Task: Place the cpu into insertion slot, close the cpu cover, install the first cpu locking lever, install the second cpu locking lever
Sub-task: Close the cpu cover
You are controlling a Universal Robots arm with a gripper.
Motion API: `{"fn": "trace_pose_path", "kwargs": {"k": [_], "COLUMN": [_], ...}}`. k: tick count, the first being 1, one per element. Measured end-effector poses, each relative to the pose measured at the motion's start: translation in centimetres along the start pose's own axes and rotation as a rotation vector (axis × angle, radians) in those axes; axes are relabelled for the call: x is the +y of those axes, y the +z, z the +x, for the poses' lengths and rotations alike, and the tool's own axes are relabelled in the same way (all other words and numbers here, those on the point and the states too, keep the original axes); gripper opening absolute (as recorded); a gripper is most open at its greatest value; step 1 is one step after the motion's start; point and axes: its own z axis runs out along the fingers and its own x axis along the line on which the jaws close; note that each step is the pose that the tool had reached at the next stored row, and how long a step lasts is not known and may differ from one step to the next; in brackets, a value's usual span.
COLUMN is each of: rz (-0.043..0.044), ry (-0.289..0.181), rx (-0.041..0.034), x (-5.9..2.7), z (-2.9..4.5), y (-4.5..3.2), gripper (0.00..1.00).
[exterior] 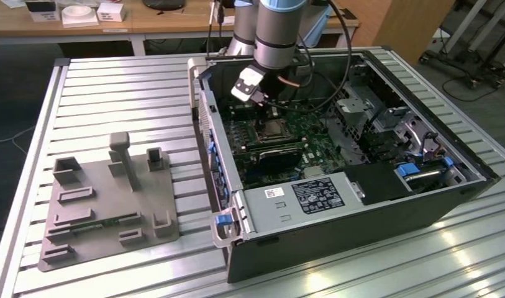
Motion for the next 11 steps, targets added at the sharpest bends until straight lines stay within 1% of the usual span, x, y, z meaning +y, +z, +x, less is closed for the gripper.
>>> {"fn": "trace_pose_path", "kwargs": {"k": [3, 11], "rz": [-0.0012, -0.0093], "ry": [0.000, 0.000], "rx": [0.0002, -0.0004], "x": [0.00, 0.00], "z": [0.01, 0.10], "y": [-0.14, -0.16], "gripper": [0.10, 0.10]}}
